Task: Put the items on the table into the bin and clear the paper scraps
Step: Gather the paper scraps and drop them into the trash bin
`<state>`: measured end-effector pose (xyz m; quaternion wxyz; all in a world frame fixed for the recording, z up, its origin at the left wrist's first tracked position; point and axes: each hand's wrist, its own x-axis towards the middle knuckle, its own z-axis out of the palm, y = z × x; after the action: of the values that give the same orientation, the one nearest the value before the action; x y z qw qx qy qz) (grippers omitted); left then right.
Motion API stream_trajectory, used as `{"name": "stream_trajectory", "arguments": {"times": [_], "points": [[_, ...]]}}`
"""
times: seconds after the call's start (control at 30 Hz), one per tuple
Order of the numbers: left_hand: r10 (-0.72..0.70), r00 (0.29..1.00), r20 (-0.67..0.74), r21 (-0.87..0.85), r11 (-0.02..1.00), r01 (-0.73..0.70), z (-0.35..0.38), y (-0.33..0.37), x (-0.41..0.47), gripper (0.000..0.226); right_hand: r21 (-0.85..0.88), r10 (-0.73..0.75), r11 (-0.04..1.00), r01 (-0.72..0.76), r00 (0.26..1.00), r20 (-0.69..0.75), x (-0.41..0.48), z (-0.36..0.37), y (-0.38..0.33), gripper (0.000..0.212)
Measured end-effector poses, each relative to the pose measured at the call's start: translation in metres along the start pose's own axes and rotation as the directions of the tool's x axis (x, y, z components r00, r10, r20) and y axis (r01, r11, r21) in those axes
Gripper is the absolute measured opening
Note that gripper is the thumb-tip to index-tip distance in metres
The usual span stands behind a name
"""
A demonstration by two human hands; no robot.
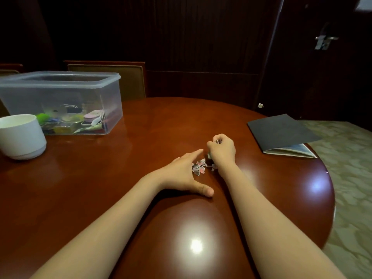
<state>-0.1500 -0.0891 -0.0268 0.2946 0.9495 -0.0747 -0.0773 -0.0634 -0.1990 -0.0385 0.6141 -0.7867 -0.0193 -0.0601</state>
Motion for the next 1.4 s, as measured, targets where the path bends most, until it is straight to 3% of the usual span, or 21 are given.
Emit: {"name": "stream_trajectory", "arguments": {"times": [0.07, 0.17, 0.37, 0.5, 0.67, 0.8, 0.97, 1.13, 1.27, 1.33, 1.37, 1.4], "points": [[0.020, 1.000, 0.023, -0.056, 0.998, -0.018, 0.001, 0.000, -0.001, 0.117, -0.169, -0.143, 0.974, 0.150, 0.988, 0.052, -0.005, -0.003, 0.002, 0.030], [0.015, 0.999, -0.030, -0.165, 0.986, -0.020, 0.001, -0.003, 0.000, 0.115, -0.305, -0.222, 0.916, 0.260, 0.963, 0.153, -0.004, -0.002, 0.006, 0.030], [-0.058, 0.962, -0.267, -0.218, 0.976, -0.001, 0.010, -0.002, 0.006, 0.085, -0.277, -0.223, 0.914, 0.295, 0.938, 0.265, -0.011, -0.013, 0.009, 0.022], [-0.131, 0.914, -0.384, -0.210, 0.976, 0.052, 0.017, 0.008, 0.010, 0.061, -0.274, -0.231, 0.916, 0.293, 0.943, 0.238, -0.018, -0.016, 0.008, 0.015], [-0.171, 0.867, -0.469, -0.199, 0.976, 0.085, 0.023, 0.014, 0.014, 0.033, -0.471, -0.260, 0.814, 0.340, 0.938, 0.228, -0.020, -0.008, 0.011, 0.024], [-0.203, 0.816, -0.541, -0.241, 0.967, 0.081, 0.028, 0.023, 0.017, 0.018, -0.449, -0.245, 0.847, 0.286, 0.958, 0.148, -0.021, -0.005, 0.012, 0.032], [-0.269, 0.799, -0.537, -0.325, 0.941, 0.099, 0.035, 0.032, 0.020, 0.023, -0.426, -0.223, 0.871, 0.244, 0.970, 0.099, -0.025, -0.005, 0.006, 0.039], [-0.419, 0.784, -0.459, -0.622, 0.781, 0.054, 0.036, 0.033, 0.021, 0.028, -0.315, -0.153, 0.934, 0.168, 0.985, 0.075, -0.028, -0.004, 0.002, 0.036], [-0.486, 0.841, -0.236, -0.882, 0.470, 0.024, 0.034, 0.042, 0.027, 0.027, -0.092, -0.046, 0.995, 0.045, 0.999, -0.007, -0.035, 0.004, -0.004, 0.034], [-0.469, 0.850, -0.241, -0.919, 0.393, -0.044, 0.032, 0.044, 0.027, 0.025, 0.078, 0.040, 0.996, -0.036, 0.998, -0.047, -0.037, 0.013, -0.005, 0.032], [-0.531, 0.819, -0.218, -0.956, 0.287, -0.069, 0.032, 0.041, 0.030, 0.029, 0.148, 0.072, 0.987, -0.062, 0.995, -0.063, -0.038, 0.018, -0.006, 0.031], [-0.526, 0.826, -0.205, -0.961, 0.270, -0.066, 0.031, 0.035, 0.030, 0.030, 0.194, 0.090, 0.978, -0.073, 0.993, -0.077, -0.039, 0.022, -0.007, 0.030]]}}
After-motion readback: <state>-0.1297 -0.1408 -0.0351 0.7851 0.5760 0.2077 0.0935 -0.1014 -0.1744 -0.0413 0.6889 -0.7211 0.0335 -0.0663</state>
